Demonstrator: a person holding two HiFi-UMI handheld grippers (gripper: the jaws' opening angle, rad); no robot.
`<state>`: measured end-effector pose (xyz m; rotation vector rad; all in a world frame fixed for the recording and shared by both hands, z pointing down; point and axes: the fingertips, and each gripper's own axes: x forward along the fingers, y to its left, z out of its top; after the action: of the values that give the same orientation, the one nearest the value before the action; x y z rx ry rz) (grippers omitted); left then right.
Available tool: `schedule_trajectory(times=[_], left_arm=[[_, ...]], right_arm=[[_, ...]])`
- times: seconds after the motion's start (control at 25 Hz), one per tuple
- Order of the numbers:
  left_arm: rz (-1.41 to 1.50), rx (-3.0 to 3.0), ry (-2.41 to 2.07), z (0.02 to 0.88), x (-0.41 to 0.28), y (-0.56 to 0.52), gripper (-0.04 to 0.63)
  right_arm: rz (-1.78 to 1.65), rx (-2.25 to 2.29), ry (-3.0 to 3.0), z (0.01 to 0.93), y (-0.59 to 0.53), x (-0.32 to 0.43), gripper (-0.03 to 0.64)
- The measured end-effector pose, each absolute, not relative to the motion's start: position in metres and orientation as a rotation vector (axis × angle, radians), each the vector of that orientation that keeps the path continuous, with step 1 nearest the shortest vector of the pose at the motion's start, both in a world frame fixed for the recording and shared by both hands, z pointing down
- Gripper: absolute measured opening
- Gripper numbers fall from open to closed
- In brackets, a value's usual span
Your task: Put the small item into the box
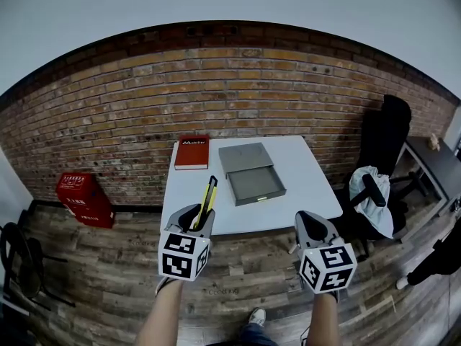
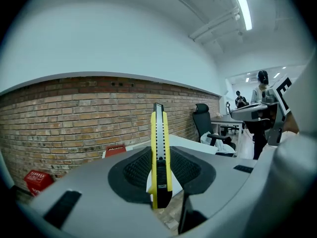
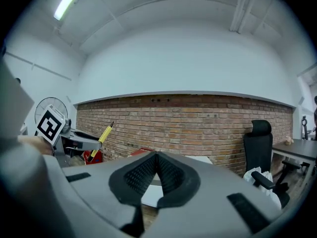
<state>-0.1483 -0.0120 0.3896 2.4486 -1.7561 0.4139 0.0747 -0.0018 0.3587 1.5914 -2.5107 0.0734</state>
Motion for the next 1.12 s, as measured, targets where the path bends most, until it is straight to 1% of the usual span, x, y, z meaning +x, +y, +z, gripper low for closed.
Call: schedule_trajectory(times=[0.48, 1.12], left_arm=[[0.442, 2.355, -1.801, 0.396, -0.12, -0.091, 0.129], [0.493, 2.271, -1.878, 0.401, -0.099, -0.14, 0.129]], right_arm=[[0.114, 1.486, -2.545, 0.365, -0.097, 0.102, 0.02], [0.134, 1.381, -2.621, 0.371, -0.16, 0.122, 0.02]])
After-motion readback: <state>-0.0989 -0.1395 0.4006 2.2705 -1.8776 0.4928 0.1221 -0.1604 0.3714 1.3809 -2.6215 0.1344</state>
